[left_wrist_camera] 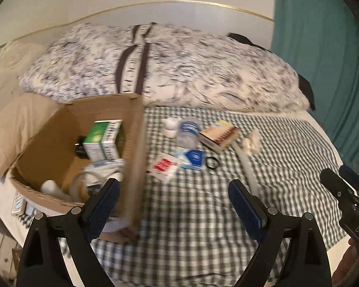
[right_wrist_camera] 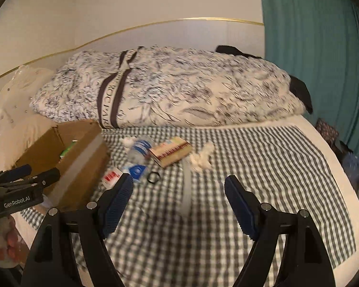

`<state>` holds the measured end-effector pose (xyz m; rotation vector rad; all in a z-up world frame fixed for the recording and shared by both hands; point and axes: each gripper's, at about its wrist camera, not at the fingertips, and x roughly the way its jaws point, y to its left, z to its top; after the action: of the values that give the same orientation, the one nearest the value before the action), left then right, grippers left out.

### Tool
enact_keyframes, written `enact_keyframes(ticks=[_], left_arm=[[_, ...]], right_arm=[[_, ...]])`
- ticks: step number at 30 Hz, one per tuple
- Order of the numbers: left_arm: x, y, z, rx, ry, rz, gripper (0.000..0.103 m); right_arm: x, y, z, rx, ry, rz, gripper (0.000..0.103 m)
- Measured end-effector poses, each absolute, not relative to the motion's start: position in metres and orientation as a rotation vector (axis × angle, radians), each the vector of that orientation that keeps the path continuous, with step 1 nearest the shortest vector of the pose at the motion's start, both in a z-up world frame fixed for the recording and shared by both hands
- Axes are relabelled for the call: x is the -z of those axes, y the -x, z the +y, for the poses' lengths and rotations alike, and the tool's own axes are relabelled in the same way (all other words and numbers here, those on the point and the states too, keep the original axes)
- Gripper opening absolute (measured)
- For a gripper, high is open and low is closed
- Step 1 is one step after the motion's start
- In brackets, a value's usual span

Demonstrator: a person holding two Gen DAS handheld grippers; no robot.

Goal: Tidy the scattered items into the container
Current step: 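Move both grippers back over the cloth, then grasp the crumpled white tissue with the right gripper while the left grasps the black ring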

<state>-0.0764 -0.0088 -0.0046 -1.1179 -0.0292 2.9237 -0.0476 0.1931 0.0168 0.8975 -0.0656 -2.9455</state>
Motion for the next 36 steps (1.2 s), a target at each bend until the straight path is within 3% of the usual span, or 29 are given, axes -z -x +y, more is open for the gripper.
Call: enact_keyframes(ticks=[17, 29, 36], left_arm=[[0.113, 0.171, 0.056, -2.777, 1.343, -0.104, 0.094], [0.161, 0.239, 0.062, -2.711, 1.480, -0.179, 0.094], [0.161, 0.271, 0.054, -2.793, 1.457, -0.145, 0.096]], right_arm=[[0.063, 0.109, 0.258, 2.904, -1.086, -0.172, 0.079], [0.114, 0.188, 0.255, 2.835, -1.148, -0.185, 0.079], [0.125, 0.206, 0.262, 2.826, -1.149, -0.209, 0.079]])
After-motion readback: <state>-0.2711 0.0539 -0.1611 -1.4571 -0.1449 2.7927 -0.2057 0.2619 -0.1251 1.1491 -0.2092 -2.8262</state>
